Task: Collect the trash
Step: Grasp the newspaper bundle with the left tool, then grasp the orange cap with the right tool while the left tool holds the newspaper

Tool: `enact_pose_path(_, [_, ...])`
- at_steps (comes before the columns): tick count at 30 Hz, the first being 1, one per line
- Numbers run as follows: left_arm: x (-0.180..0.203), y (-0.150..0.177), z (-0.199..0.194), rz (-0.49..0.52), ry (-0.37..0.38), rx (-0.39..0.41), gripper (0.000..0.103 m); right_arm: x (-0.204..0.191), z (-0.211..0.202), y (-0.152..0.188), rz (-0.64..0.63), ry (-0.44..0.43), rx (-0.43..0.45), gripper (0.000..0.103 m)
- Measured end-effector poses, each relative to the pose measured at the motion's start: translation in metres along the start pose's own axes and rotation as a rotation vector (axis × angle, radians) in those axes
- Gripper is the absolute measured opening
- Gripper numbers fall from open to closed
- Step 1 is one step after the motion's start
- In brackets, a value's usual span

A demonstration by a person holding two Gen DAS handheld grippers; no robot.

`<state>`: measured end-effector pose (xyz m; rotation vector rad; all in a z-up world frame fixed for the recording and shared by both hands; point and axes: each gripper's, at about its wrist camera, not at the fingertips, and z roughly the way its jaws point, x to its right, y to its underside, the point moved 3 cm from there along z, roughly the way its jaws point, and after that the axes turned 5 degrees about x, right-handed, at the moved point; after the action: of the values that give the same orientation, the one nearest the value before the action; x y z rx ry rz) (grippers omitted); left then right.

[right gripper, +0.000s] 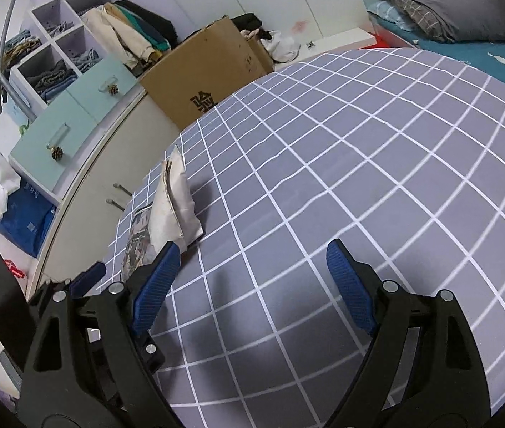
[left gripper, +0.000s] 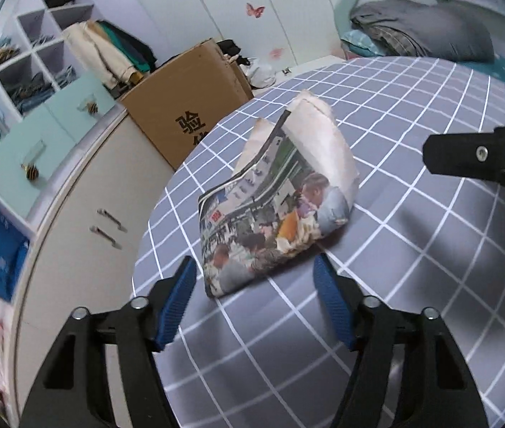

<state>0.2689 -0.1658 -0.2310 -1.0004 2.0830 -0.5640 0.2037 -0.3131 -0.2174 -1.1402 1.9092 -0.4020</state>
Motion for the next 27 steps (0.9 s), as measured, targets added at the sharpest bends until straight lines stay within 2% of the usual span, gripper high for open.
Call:
enact_pose_path(1, [0.000,-0.001,0.002,0.013,0.018,0.001,0.052,-0.001,0.002,0.000,-0.005,0.001,-0.003,0.083])
enact_pose_path(2, [-0.001,-0.001,0.002,0.015,0.039,-0.001,0.039,-0.002,0.004,-0.001,-0.008,0.001,-0.003,0.083])
enact_pose_path(3, [-0.002,-0.001,0.005,0.016,0.057,-0.005,0.034,-0.003,0.004,-0.002,-0.011,0.002,-0.003,0.083])
enact_pose_path(6, [-0.003,-0.003,0.005,0.043,0.058,0.020,0.028,-0.004,0.007,-0.003,-0.015,0.004,-0.006,0.083])
enact_pose_path(8, [-0.006,-0.005,0.001,0.034,0.057,0.050,0.020,-0.005,0.009,-0.004,-0.024,0.016,-0.005,0.083])
enact_pose_path(10, [-0.013,-0.007,-0.006,-0.020,0.055,0.083,0.015,-0.008,0.011,-0.003,-0.027,0.017,-0.012,0.083])
enact_pose_path(14, [-0.045,-0.006,-0.018,-0.200,0.080,0.137,0.006,-0.019,0.020,-0.003,-0.080,0.018,-0.032,0.083])
enact_pose_path(22, [-0.104,0.016,-0.037,-0.502,0.159,0.191,0.003,-0.075,0.053,0.009,-0.326,-0.001,-0.099,0.082])
enact_pose_path(23, [-0.107,0.019,-0.038,-0.522,0.170,0.188,0.003,-0.080,0.057,0.011,-0.349,0.000,-0.108,0.075])
enact_pose_path(24, [-0.113,0.024,-0.040,-0.548,0.174,0.192,0.003,-0.087,0.061,0.013,-0.373,-0.004,-0.121,0.063])
enact_pose_path(26, [-0.121,0.032,-0.045,-0.578,0.174,0.201,0.003,-0.098,0.068,0.016,-0.422,0.001,-0.135,0.045])
enact_pose_path(27, [-0.126,0.036,-0.047,-0.594,0.177,0.206,0.003,-0.104,0.072,0.019,-0.449,0.010,-0.145,0.044])
